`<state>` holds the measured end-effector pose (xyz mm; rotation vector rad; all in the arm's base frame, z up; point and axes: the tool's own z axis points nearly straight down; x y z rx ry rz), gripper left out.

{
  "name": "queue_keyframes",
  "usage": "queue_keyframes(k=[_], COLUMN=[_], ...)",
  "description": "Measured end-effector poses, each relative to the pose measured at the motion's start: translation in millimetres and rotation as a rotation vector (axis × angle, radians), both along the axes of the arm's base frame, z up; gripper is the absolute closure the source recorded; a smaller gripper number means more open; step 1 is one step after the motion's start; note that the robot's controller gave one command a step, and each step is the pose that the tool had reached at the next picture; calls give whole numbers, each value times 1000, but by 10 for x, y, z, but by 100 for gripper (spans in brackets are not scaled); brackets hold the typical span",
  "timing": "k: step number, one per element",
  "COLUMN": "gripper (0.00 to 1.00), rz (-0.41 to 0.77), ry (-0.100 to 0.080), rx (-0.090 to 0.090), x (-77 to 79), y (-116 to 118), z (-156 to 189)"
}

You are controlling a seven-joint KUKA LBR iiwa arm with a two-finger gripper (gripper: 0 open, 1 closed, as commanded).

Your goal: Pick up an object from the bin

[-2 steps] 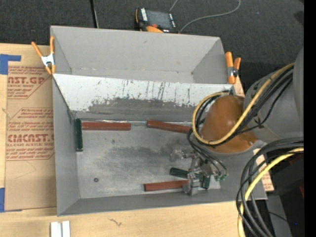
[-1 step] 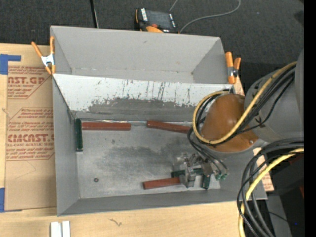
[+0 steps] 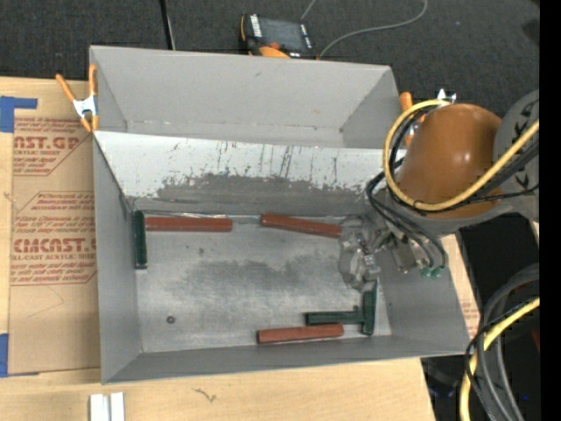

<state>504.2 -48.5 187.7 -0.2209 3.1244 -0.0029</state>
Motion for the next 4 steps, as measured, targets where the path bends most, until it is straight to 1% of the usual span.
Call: queue_keyframes(k=[1, 2, 3, 4], gripper=[0, 0, 100, 100], rz=[1, -110, -104, -243], ry=[8, 0, 9, 1], rx=[1, 3, 2, 3], x=[-18, -208, -223, -30], y=[5, -335, -326, -371], z=[-44, -1203, -1178, 175])
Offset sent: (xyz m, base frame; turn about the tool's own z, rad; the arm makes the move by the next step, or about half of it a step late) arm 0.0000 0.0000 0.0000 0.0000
